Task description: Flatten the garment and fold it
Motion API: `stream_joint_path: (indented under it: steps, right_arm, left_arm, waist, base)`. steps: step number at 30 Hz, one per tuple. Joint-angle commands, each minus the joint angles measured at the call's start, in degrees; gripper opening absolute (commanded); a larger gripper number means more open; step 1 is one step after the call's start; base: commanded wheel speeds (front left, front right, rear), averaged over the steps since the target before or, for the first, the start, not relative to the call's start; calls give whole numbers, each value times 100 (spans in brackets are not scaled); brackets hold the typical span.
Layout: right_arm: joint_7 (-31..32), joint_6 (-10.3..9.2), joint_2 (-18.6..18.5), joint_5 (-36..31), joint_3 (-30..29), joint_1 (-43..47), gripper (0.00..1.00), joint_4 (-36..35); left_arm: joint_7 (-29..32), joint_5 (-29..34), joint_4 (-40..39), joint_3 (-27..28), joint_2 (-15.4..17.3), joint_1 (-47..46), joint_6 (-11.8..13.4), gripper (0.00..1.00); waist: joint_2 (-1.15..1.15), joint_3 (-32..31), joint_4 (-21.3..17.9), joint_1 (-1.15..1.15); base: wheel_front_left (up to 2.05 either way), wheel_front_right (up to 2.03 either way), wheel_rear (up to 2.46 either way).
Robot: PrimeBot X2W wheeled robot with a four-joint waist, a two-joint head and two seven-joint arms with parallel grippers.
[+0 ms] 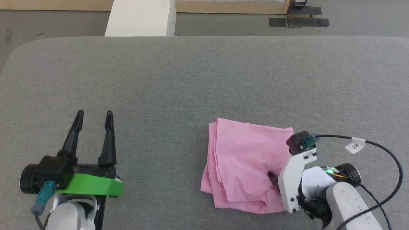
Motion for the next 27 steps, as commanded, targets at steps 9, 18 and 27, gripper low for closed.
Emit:
stream_joint_path:
  steps: [9, 18, 27]
  right_arm:
    - [56, -9, -698, 404, 442, -410, 0, 36]
    - [342, -9, -2009, 982, 993, -1127, 0, -360]
    - [193, -9, -2973, 1063, 637, -1780, 0, -44]
  left_arm:
    - [-27, 11, -29, 433, 8, 126, 19, 100]
    - [154, -226, -106, 839, 29, 329, 138, 100]
    - [741, -334, -730, 1023, 371, 204, 171, 100]
  waist:
    - [0, 86, -528, 0]
    - [0, 551, -1627, 0]
    - [0, 1378, -1944, 0]
  base:
    - [0, 0, 0]
    - [0, 0, 0]
    - [0, 0, 0]
